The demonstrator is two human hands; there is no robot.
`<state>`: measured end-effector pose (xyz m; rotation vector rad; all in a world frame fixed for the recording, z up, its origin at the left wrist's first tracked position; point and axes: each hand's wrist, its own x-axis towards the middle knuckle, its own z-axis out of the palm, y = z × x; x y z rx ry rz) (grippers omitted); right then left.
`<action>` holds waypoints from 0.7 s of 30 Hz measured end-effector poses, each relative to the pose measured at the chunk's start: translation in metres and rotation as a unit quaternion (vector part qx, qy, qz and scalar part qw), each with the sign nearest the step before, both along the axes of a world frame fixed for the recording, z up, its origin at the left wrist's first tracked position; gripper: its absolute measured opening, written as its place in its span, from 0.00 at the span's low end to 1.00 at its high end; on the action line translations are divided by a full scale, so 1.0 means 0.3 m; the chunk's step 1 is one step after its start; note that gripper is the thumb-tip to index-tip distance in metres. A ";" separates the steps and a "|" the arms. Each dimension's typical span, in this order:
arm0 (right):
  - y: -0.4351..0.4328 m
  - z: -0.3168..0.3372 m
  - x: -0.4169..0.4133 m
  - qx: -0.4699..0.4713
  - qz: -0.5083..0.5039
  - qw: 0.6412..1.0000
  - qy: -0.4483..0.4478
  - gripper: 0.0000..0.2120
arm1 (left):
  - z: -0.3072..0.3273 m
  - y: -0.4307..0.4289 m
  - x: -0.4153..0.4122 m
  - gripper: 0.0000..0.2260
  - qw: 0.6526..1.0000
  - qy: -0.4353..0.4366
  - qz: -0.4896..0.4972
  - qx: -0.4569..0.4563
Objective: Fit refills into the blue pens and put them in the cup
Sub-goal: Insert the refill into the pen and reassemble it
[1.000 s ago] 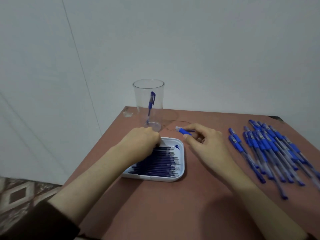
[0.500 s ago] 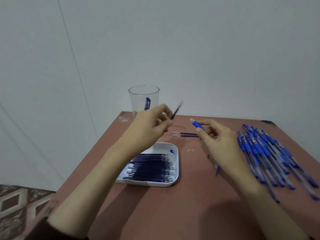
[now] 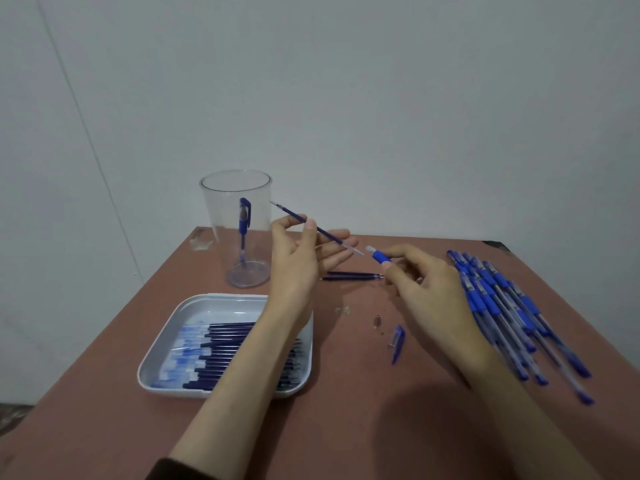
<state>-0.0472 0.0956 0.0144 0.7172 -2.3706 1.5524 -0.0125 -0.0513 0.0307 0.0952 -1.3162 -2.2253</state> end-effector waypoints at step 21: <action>-0.004 0.005 0.014 0.021 -0.025 0.998 0.046 0.07 | 0.010 -0.032 0.001 0.01 0.999 0.024 0.012 -0.035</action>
